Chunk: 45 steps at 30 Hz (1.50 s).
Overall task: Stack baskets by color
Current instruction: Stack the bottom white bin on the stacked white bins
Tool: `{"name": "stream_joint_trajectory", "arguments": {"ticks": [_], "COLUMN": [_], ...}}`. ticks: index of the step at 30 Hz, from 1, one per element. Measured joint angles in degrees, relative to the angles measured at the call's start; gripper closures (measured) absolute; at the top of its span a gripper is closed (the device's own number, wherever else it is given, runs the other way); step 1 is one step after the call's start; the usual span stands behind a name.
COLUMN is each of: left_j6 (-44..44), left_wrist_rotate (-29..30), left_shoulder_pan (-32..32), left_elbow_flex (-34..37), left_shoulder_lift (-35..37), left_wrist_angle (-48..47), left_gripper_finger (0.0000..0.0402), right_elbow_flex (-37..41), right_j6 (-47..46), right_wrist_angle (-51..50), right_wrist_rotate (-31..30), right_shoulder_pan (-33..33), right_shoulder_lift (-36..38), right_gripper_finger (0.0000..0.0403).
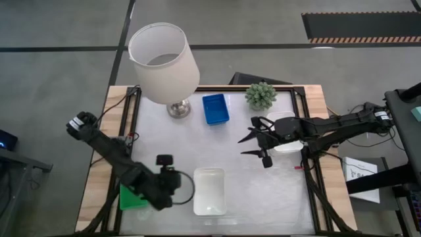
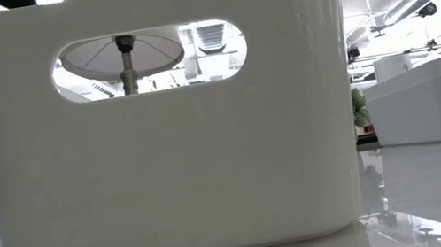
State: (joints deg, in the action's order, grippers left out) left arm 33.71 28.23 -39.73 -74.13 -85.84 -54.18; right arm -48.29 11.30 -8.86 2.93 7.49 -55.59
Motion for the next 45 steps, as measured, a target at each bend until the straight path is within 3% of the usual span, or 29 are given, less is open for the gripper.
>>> {"name": "stream_joint_trajectory", "arguments": {"ticks": [9,12,17,22,31,41,45], "left_j6": [-18.2,-19.4,-19.3,-23.3,-25.3,-12.7,-11.6], "left_wrist_rotate": [0.0,-0.2,-0.2,2.8,20.2,21.7,21.1], "left_shoulder_pan": [4.3,4.3,4.3,4.3,4.2,3.3,1.7], "left_elbow_flex": [7.8,10.5,15.0,17.3,17.2,18.0,19.4], "left_shoulder_lift": [-0.4,-0.4,-0.4,-0.3,-0.2,-0.2,-0.2], "left_wrist_angle": [9.9,12.3,15.3,18.1,18.2,18.6,22.2], "left_gripper_finger": [0.0260,0.0260,0.0260,0.0260,0.0260,0.0260,0.0260], "right_elbow_flex": [4.7,5.5,3.9,-1.9,-16.4,-31.0,-35.8], "right_j6": [-18.5,-22.2,-24.4,-24.1,-20.8,-21.8,-21.8], "right_wrist_angle": [-1.5,-1.6,-1.0,-1.1,-6.4,-13.8,-14.7], "right_wrist_rotate": [-0.1,-0.9,-9.0,-13.5,-13.6,-13.6,-13.9], "right_shoulder_pan": [0.3,2.3,8.2,13.3,17.6,22.6,23.8], "right_shoulder_lift": [-0.1,-0.1,-2.0,-8.8,-24.9,-40.0,-45.8], "right_gripper_finger": [0.0216,0.0216,0.0226,0.0240,0.0252,0.0198,0.0192]}}
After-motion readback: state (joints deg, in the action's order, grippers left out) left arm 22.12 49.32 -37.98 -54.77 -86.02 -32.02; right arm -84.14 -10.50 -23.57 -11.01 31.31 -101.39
